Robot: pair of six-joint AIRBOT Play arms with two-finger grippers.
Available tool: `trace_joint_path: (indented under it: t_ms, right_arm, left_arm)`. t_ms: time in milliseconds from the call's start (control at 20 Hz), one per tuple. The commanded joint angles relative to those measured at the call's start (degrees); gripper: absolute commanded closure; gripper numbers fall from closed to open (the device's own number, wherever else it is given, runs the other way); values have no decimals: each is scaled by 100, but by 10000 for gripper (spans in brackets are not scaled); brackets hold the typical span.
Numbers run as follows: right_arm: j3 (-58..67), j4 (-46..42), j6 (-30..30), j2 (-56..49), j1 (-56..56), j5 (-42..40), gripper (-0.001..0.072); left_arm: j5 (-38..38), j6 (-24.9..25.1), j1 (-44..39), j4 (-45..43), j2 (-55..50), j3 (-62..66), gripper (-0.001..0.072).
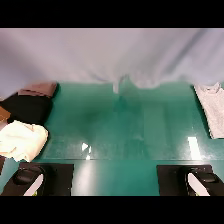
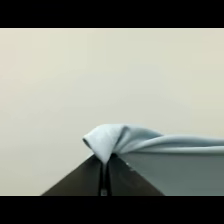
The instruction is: Fold the shirts.
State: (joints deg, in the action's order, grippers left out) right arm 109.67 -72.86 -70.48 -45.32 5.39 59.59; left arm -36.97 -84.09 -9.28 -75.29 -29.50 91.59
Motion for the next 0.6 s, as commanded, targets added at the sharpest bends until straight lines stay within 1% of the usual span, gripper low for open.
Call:
trace_joint_path:
  t_ms: [0,100,150,200,300,350,400,450,550]
  right_arm:
    - [-2,-428,-28,439,-4,22,702]
    - [-2,-424,-63,240,-2,111,702]
    - [-2,-422,-66,31,-2,262,702]
    - [-2,-358,-68,-212,-2,470,702]
    - [-2,-317,-210,-964,-2,1099,702]
    - [-2,-321,-260,-1379,-2,1436,702]
    - [-2,-319,-260,-1862,-2,1799,702]
    - [-2,-321,-258,-2326,-2,2105,702]
    - [-2,-319,-256,-3318,-2,2573,702]
  left_arm:
    - [-282,2,4,787,216,205,680]
    - [-964,-37,2,813,76,195,680]
    - [-1440,-205,4,780,-85,131,680]
    - [-1980,-323,2,780,-291,22,680]
    - [-3010,-358,2,780,-796,-339,680]
    - [-3322,-354,4,776,-1073,-592,680]
    - [-3456,-352,4,754,-1360,-901,680]
    - [-3405,-291,4,739,-1679,-1263,680]
    - [-2951,-243,4,625,-2334,-1937,679]
